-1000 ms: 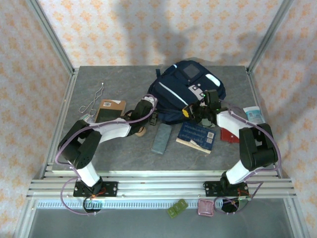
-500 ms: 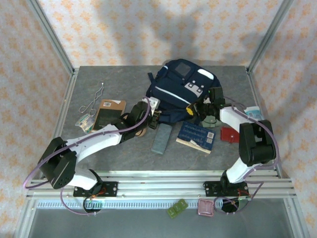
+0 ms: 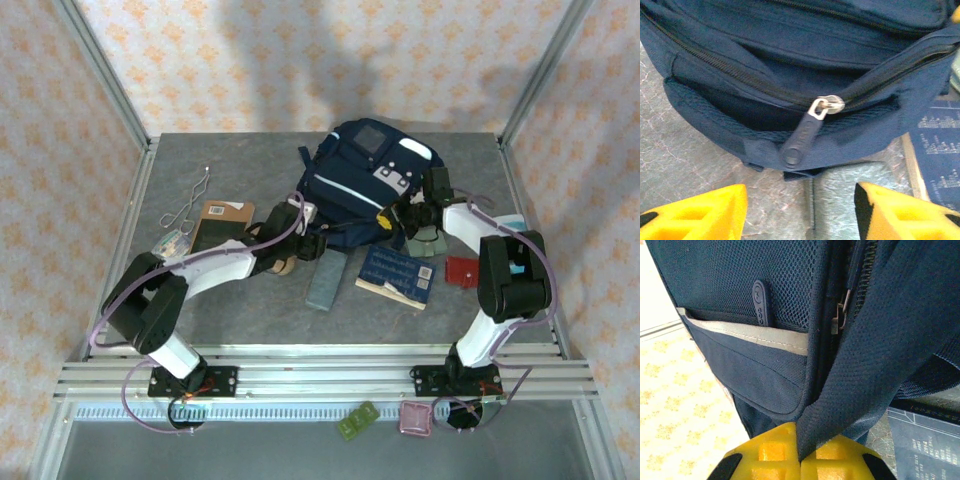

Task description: Pack books, pencil case, and school supplies into a backpack

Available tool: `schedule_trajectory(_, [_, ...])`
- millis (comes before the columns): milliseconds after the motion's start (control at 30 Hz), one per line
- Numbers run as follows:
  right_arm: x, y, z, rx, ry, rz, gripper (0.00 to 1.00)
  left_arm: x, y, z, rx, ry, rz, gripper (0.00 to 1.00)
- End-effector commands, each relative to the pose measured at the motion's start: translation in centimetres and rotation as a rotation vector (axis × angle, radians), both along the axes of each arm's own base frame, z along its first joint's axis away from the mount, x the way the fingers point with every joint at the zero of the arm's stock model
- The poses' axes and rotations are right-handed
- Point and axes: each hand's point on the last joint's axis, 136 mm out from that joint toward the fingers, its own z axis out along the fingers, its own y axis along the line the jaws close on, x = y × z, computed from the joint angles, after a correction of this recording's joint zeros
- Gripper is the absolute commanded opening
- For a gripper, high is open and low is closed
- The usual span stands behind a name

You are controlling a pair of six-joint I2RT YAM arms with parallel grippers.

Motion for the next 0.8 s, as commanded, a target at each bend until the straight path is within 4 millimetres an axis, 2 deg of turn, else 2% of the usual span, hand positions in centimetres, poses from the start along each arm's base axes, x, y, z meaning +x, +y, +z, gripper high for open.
schedule_trajectory(0, [2.3, -1.2, 1.0, -0.028, -0.130, -0.033, 0.00, 1.4, -1.9, 2.8, -0.133, -0.016, -0.068, 0.63])
schedule_trajectory(233, [2.1, -1.1, 0.9, -0.017, -0.129, -0.033, 0.00, 2.9, -2.3, 2.4, -0.154, 0.072, -0.164, 0.65])
schedule_trajectory(500, [2.1, -0.8, 0.8, 0.009, -0.126, -0.034, 0.00, 3.2, -1.5, -0.6, -0.023, 0.141, -0.172, 0.66])
schedule_trajectory(633, [2.3, -0.7, 0.8, 0.013, -0.128, -0.031, 0.00, 2.7, -1.0, -1.8, 0.030, 0.177, -0.175, 0.57])
schedule_trajectory(767, [2.3, -0.7, 0.5, 0.011, -0.121, -0.035, 0.00, 1.7, -1.5, -1.5, 0.001, 0.185, -0.206, 0.43])
